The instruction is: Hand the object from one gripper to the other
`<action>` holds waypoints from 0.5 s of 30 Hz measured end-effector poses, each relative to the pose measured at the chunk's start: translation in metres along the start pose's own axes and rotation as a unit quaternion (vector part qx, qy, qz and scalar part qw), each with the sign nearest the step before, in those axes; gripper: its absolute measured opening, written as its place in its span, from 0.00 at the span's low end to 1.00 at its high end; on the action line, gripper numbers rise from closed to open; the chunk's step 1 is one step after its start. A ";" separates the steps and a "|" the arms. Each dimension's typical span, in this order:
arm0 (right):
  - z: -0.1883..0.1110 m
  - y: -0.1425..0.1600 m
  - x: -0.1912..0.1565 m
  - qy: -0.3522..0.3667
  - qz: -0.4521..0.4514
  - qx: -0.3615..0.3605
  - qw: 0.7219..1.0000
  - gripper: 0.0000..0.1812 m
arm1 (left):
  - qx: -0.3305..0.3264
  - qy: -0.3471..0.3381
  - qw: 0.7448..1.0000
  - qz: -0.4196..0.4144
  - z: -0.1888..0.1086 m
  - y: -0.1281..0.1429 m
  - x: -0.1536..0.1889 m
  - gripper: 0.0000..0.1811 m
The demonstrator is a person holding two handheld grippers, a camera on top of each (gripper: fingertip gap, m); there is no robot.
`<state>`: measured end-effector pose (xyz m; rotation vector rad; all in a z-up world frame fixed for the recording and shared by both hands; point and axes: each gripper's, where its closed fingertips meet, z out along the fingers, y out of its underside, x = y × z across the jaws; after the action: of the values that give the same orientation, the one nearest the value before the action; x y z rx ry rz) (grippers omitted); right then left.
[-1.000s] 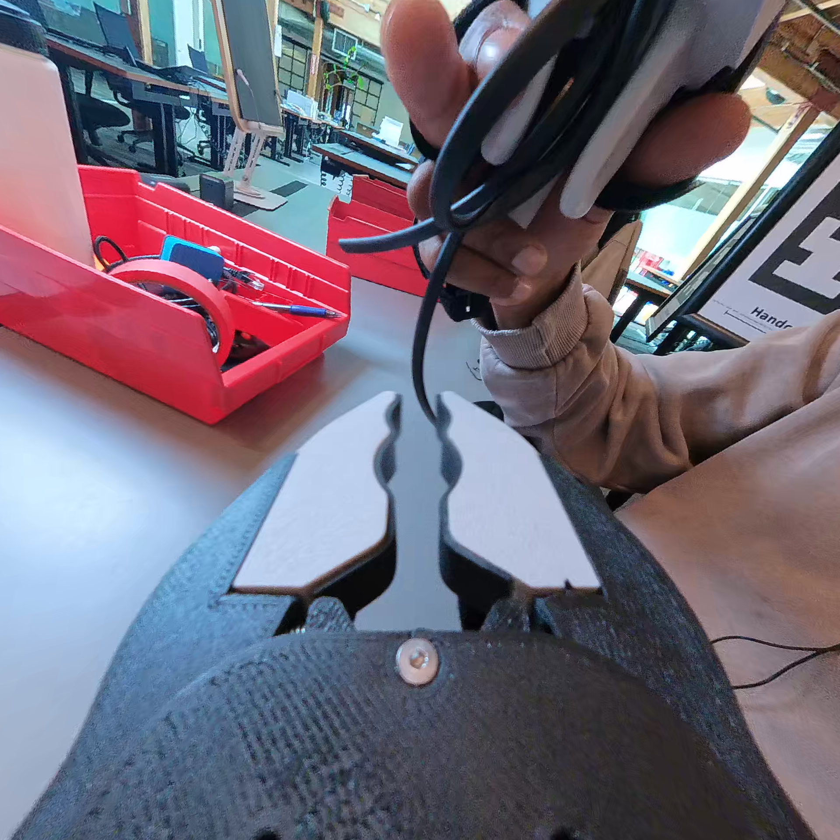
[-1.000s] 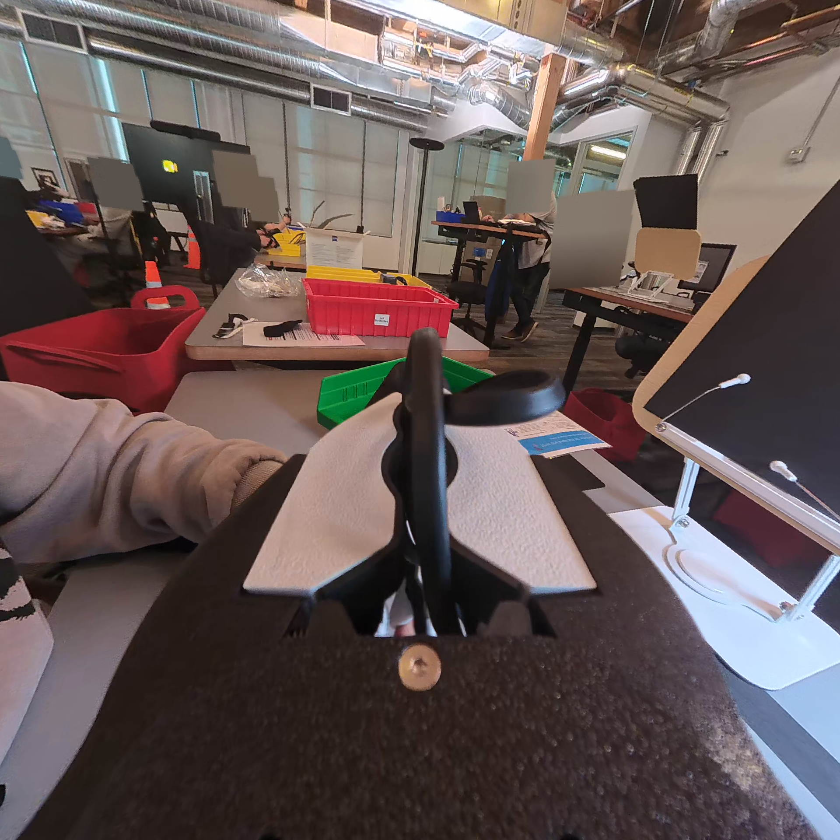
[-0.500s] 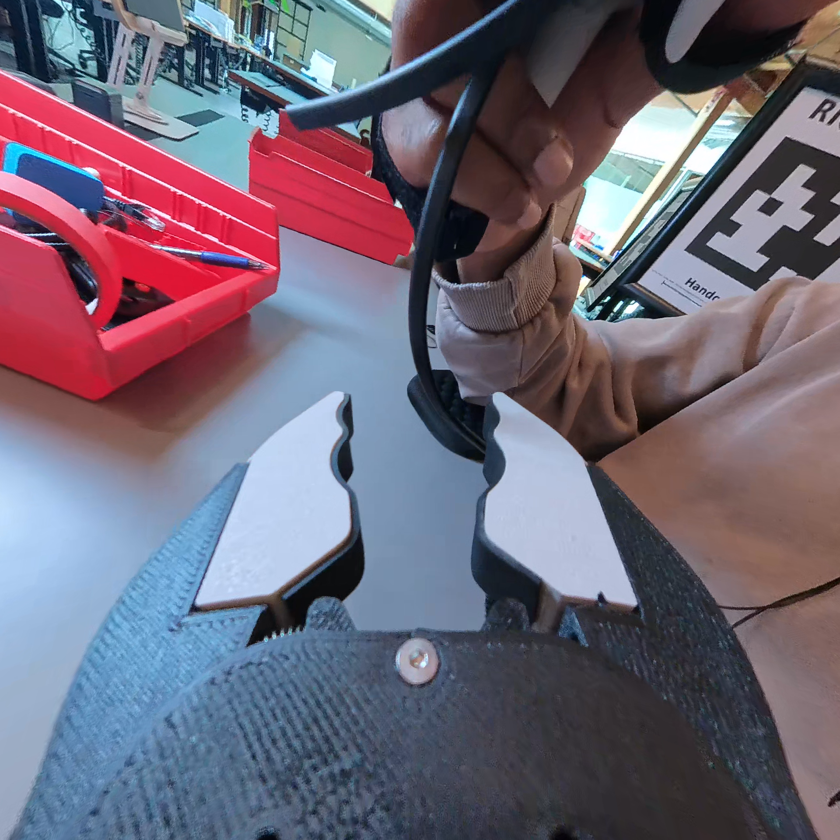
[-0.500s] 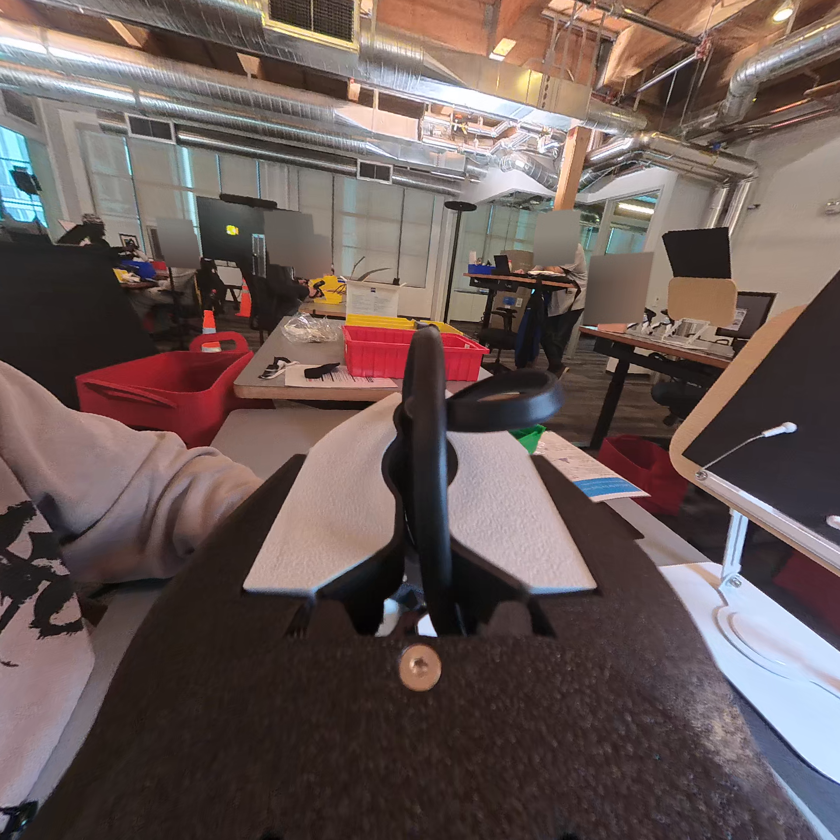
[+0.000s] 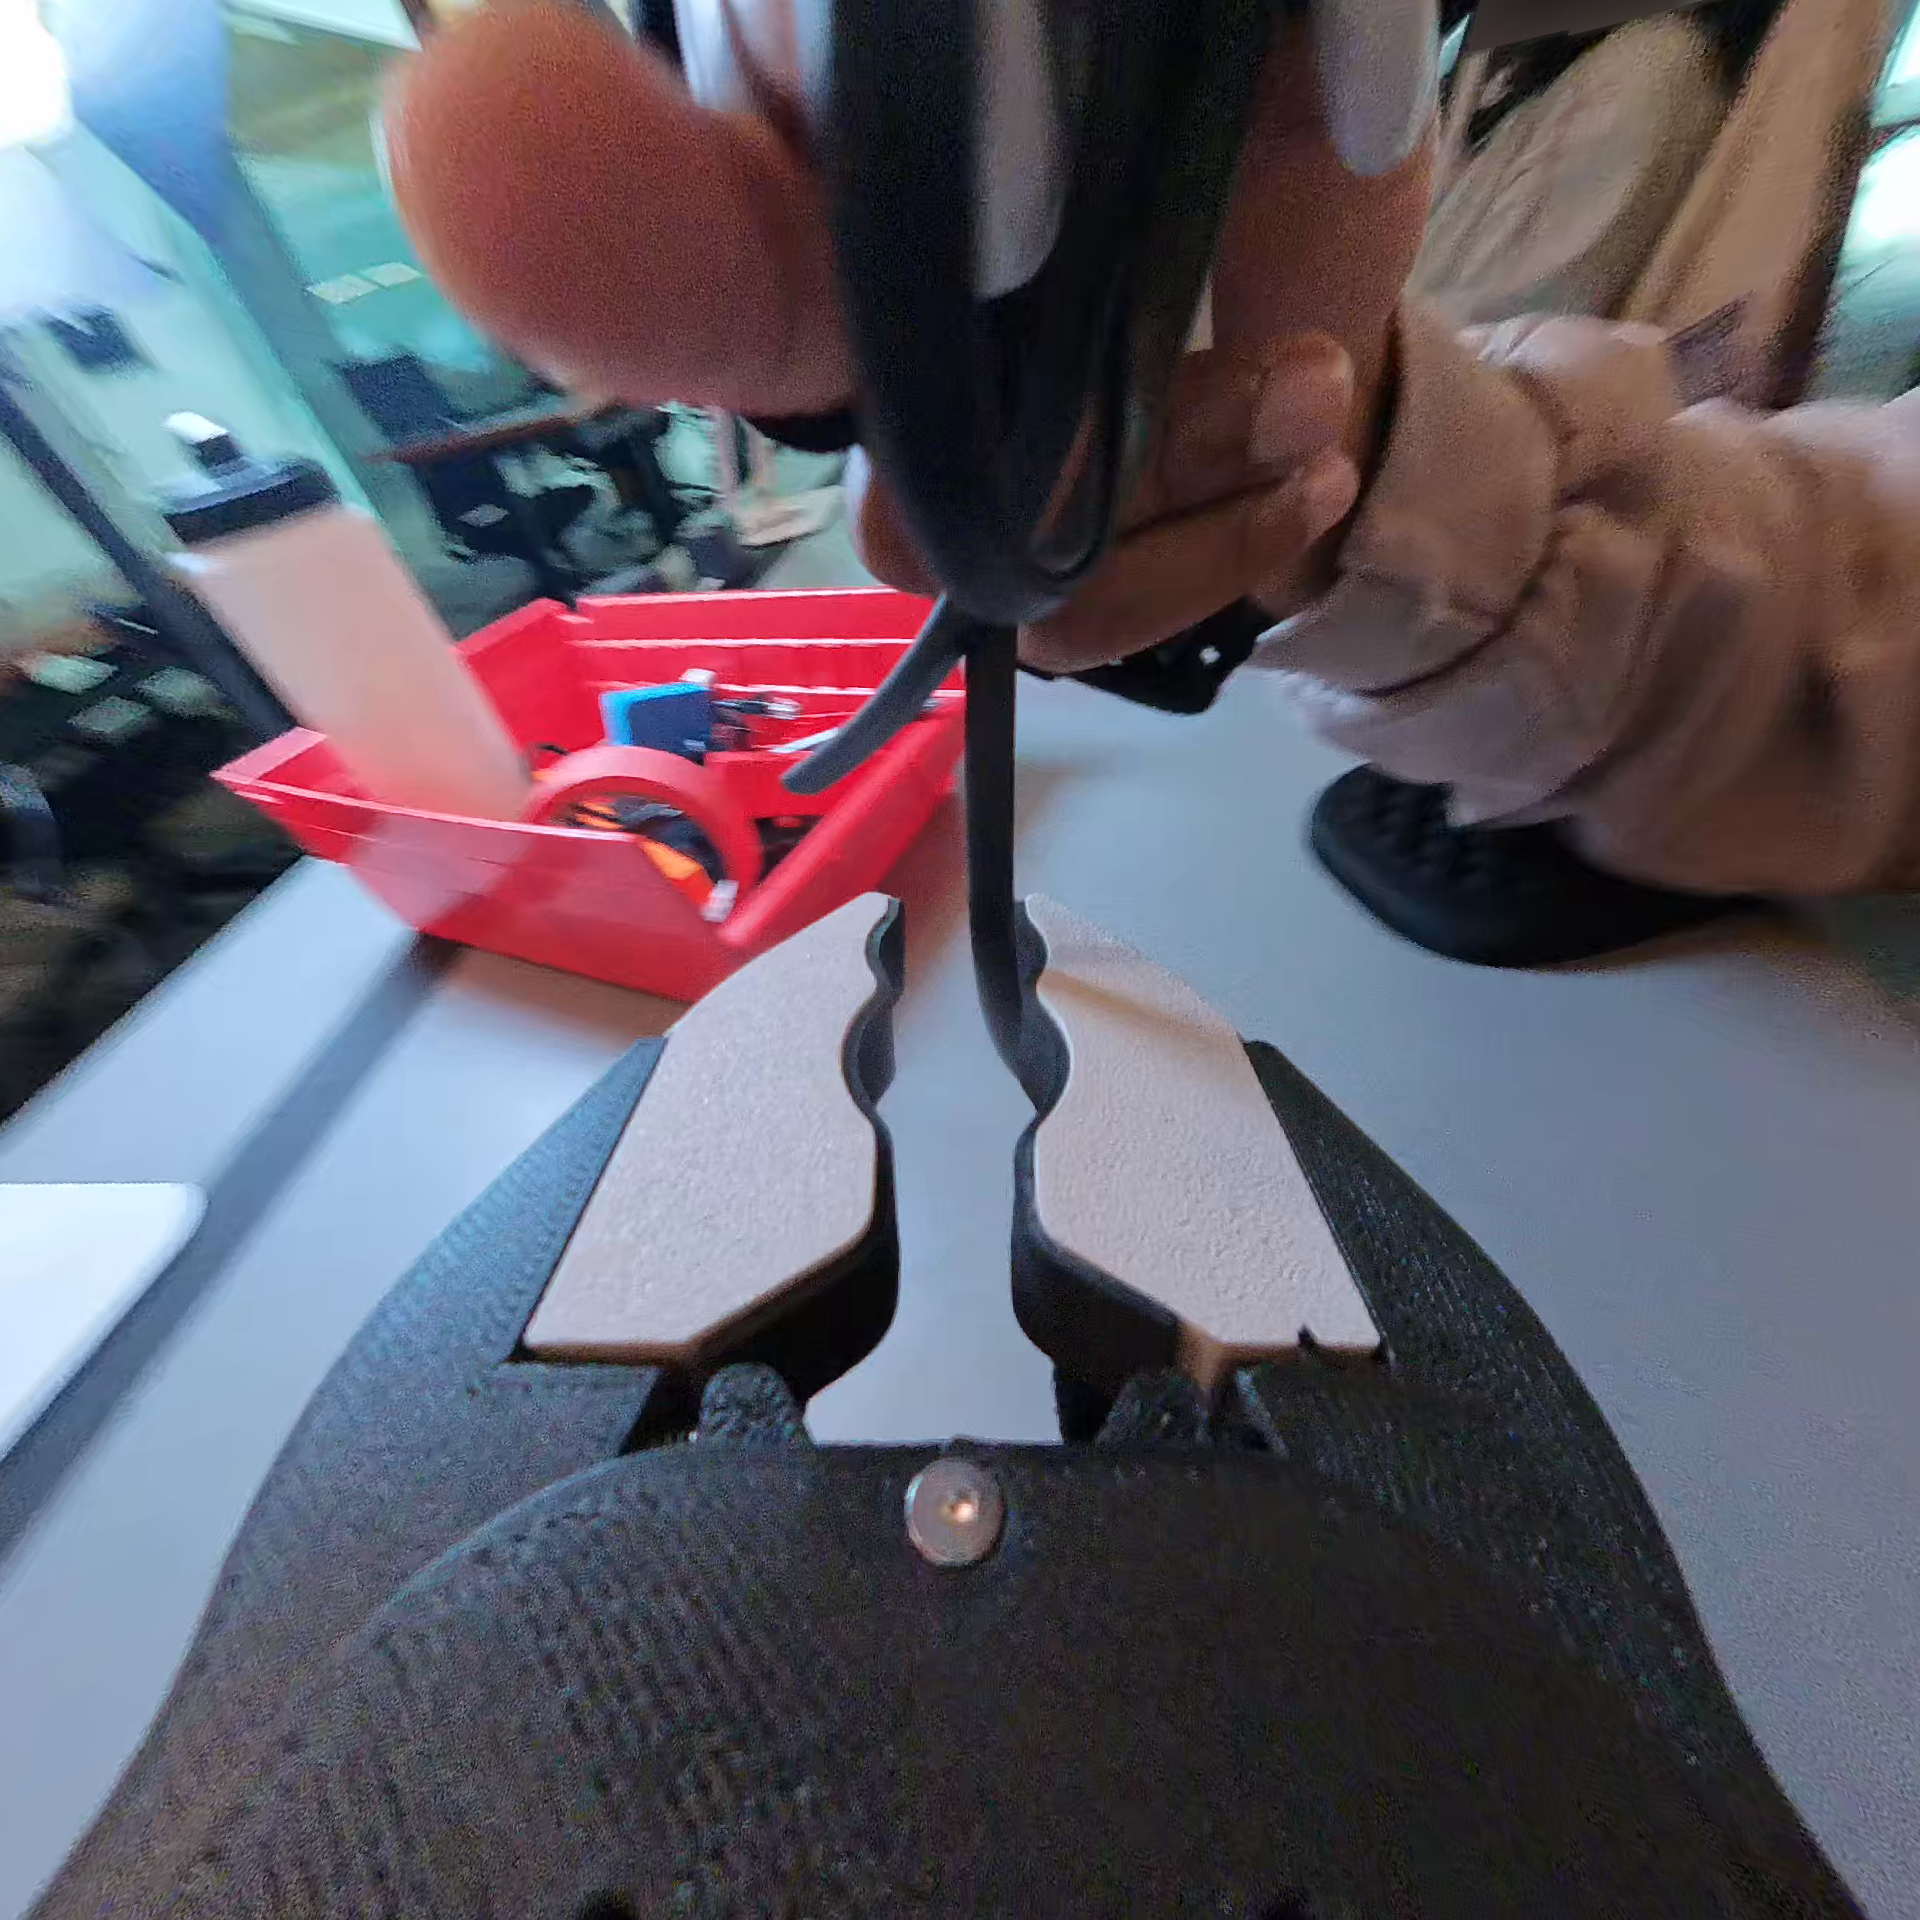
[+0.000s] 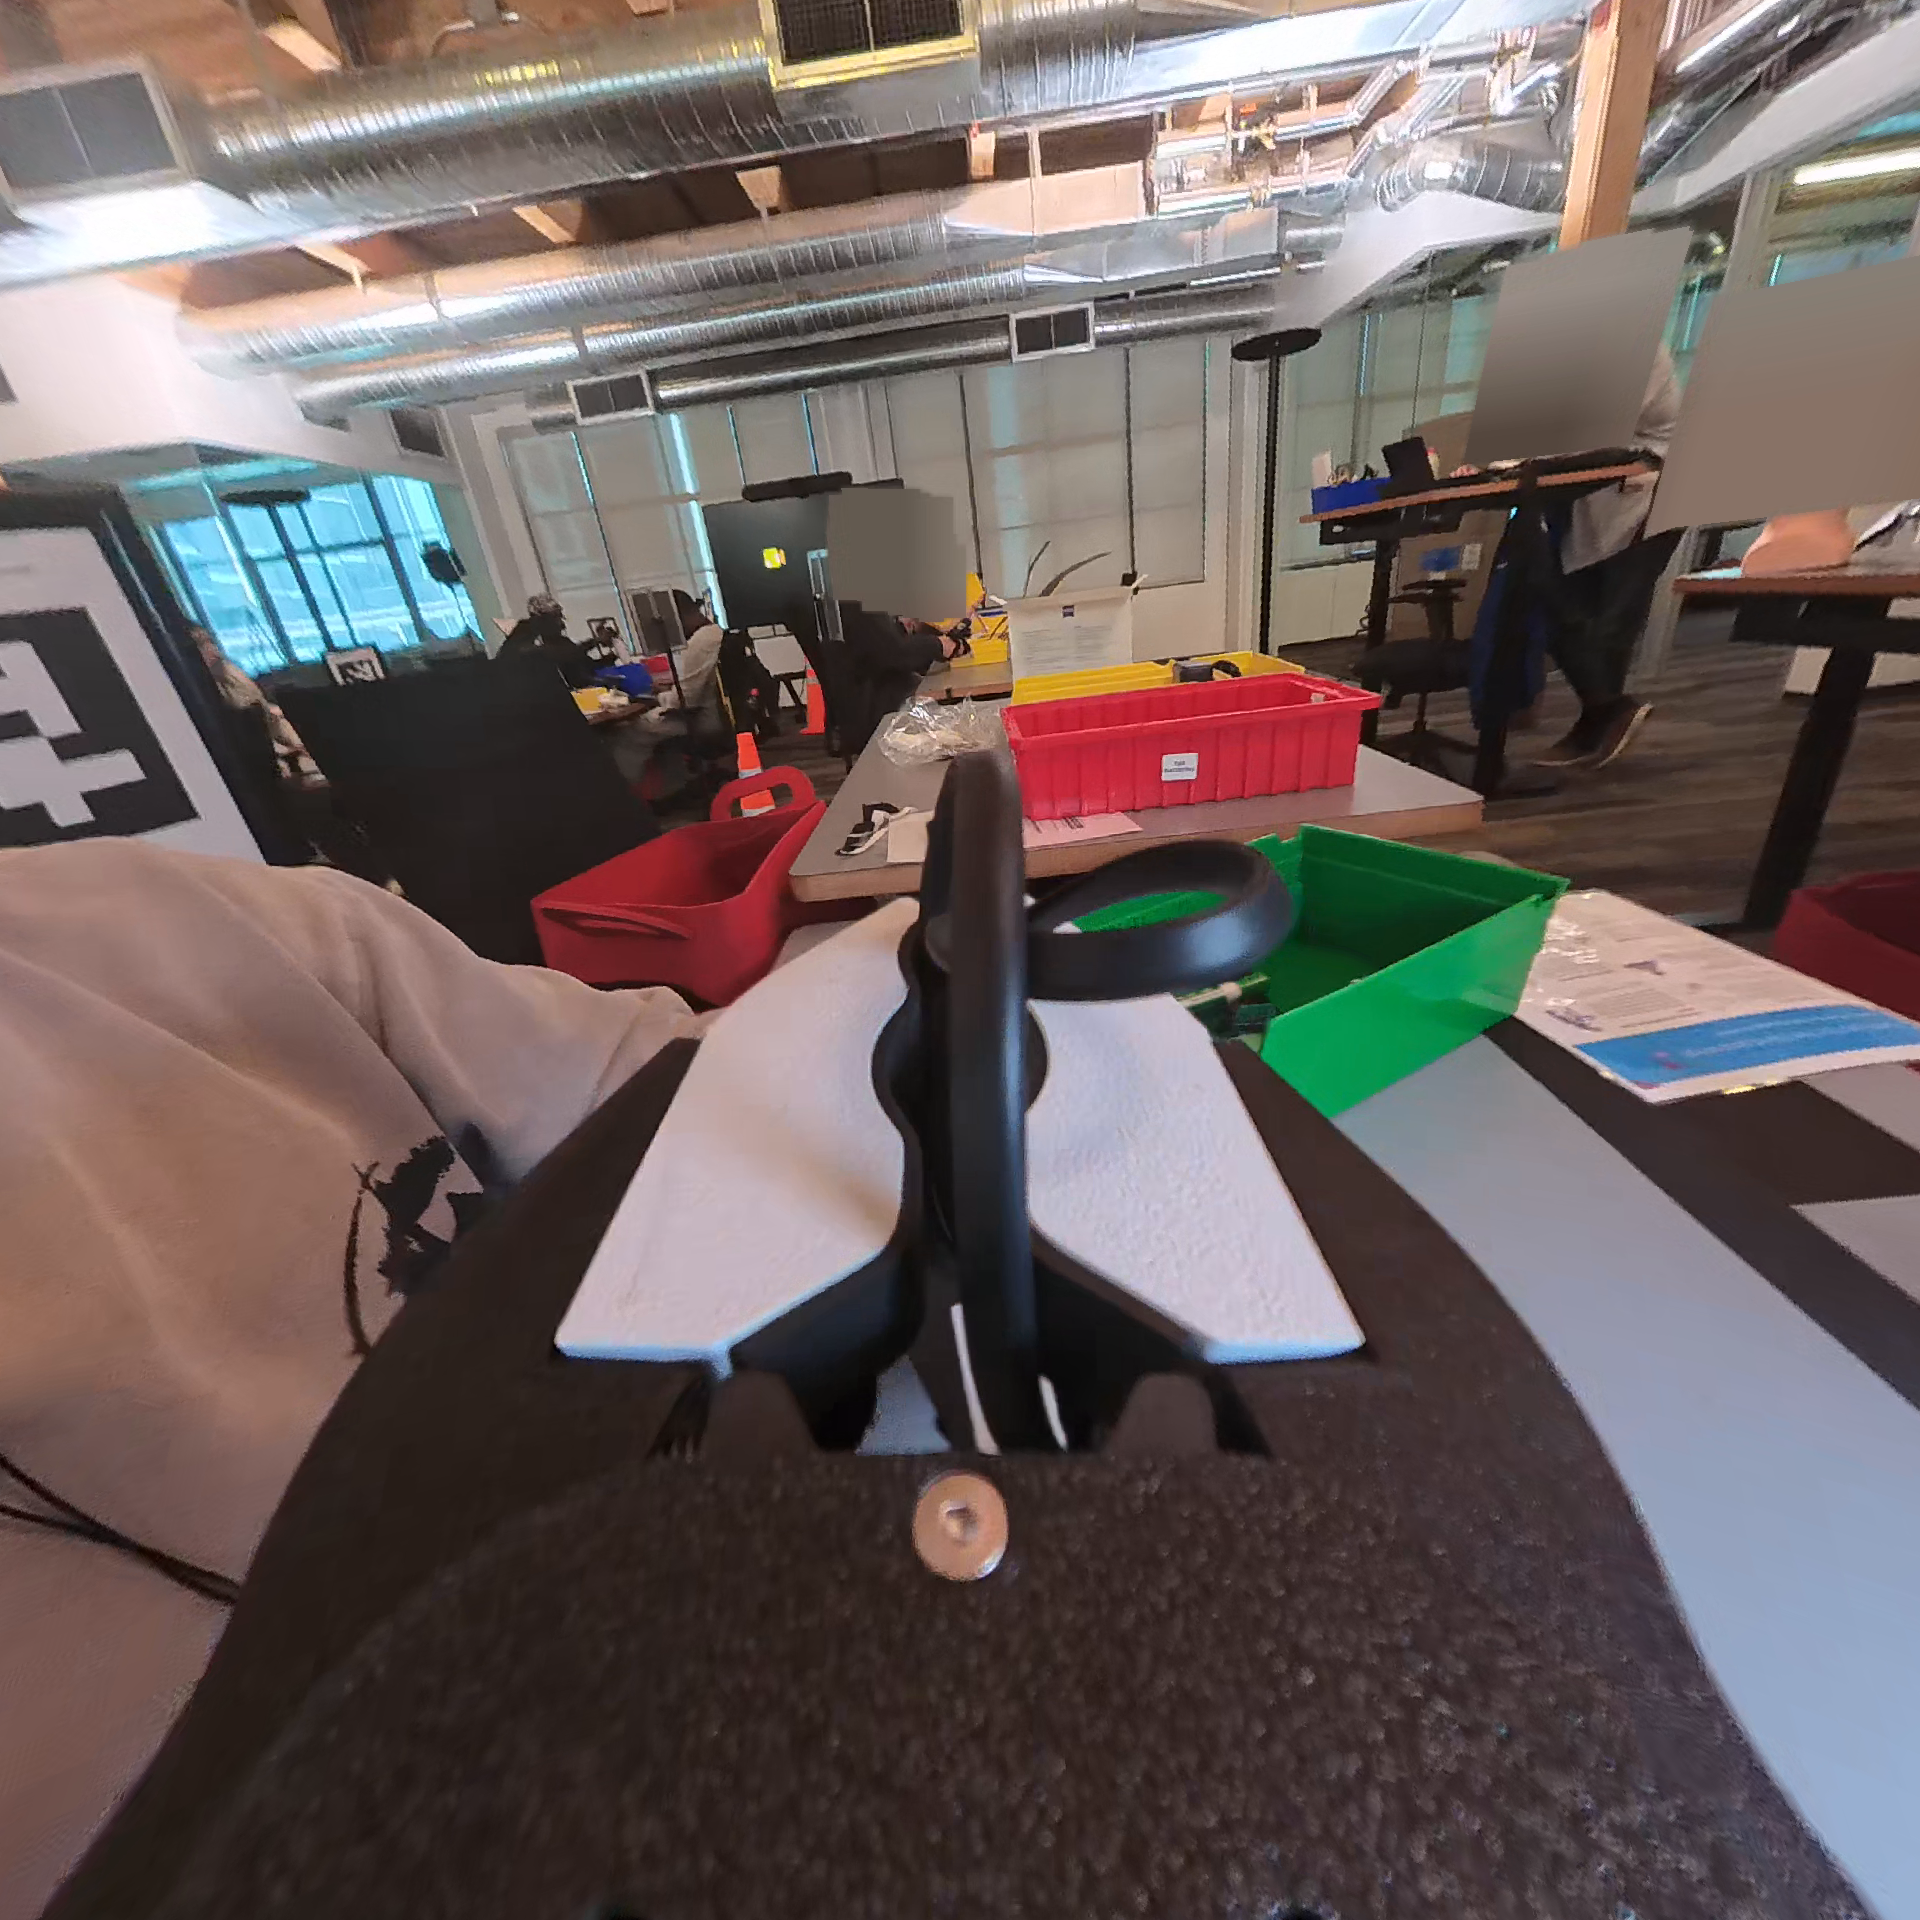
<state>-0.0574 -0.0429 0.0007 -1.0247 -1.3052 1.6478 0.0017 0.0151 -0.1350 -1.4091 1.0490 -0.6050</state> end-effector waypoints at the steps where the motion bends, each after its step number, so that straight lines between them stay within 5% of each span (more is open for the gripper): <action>1: -0.001 -0.001 0.001 -0.004 0.018 0.004 1.000 0.04 | 0.002 -0.039 0.999 0.036 -0.004 -0.003 -0.010 0.11; 8: 0.000 0.002 0.014 -0.009 0.117 0.025 0.993 0.03 | 0.024 -0.215 0.961 0.174 -0.033 -0.027 -0.051 0.23; 15: -0.007 -0.005 0.033 0.003 0.197 0.088 0.977 0.04 | 0.044 -0.341 0.876 0.337 -0.059 -0.062 -0.057 0.31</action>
<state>-0.0630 -0.0089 0.0009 -1.2331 -0.9714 2.0114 -0.0604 0.0270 -0.0543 -0.9510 0.8282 0.3447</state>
